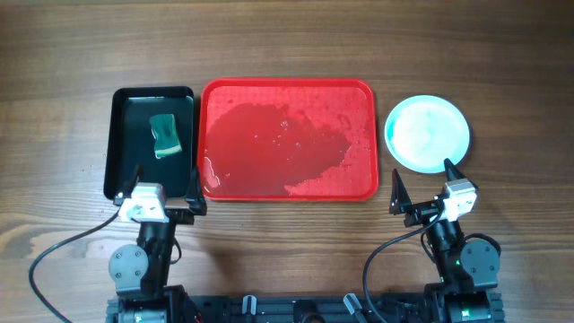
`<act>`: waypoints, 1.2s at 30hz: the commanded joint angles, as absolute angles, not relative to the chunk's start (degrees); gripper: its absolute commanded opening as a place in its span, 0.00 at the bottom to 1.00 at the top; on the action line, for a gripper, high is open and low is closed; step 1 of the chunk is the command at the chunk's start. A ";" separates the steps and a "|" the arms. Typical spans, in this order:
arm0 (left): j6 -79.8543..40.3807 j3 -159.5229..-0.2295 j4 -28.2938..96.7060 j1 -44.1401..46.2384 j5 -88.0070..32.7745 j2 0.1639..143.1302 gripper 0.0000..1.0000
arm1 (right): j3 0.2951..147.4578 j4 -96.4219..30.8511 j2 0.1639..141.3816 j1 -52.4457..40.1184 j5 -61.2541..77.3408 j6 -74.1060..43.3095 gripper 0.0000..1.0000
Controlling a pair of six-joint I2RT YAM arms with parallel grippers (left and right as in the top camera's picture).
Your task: Clean dirty plates on tray and stack at the side
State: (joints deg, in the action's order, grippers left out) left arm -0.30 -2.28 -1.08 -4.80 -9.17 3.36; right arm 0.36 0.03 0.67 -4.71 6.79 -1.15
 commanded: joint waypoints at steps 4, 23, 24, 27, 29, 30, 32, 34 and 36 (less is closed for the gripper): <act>-0.56 -0.32 4.10 -4.16 -9.08 0.38 1.00 | 0.30 0.34 0.27 -4.49 6.28 -0.16 1.00; -0.86 -0.32 3.62 -2.72 -9.17 0.38 1.00 | 0.30 0.34 0.27 -4.49 6.28 -0.16 1.00; -0.86 -0.32 3.64 -2.72 -9.17 0.38 1.00 | 0.30 0.34 0.27 -4.49 6.28 -0.14 1.00; -0.86 -0.32 3.64 -2.72 -9.17 0.38 1.00 | 0.30 0.34 0.27 -4.49 6.28 -0.16 1.00; -0.86 -0.32 3.64 -2.72 -9.17 0.38 1.00 | 0.30 0.34 0.27 -4.49 6.28 -0.16 1.00; -0.86 -0.32 3.64 -2.72 -9.17 0.38 1.00 | 0.30 0.34 0.27 -4.49 6.28 -0.16 1.00; -0.86 -0.32 3.64 -2.72 -9.17 0.38 1.00 | 0.30 0.34 0.27 -4.49 6.28 -0.16 1.00; -0.86 -0.32 3.64 -2.72 -9.17 0.38 1.00 | 0.30 0.34 0.27 -4.49 6.28 -0.16 1.00; -0.86 -0.32 3.64 -2.72 -9.17 0.38 1.00 | 0.30 0.34 0.27 -4.49 6.28 -0.16 1.00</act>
State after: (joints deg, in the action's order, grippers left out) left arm -0.32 -0.60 3.40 -3.01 -9.08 0.84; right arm 0.36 0.03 0.67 -4.71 6.79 -1.15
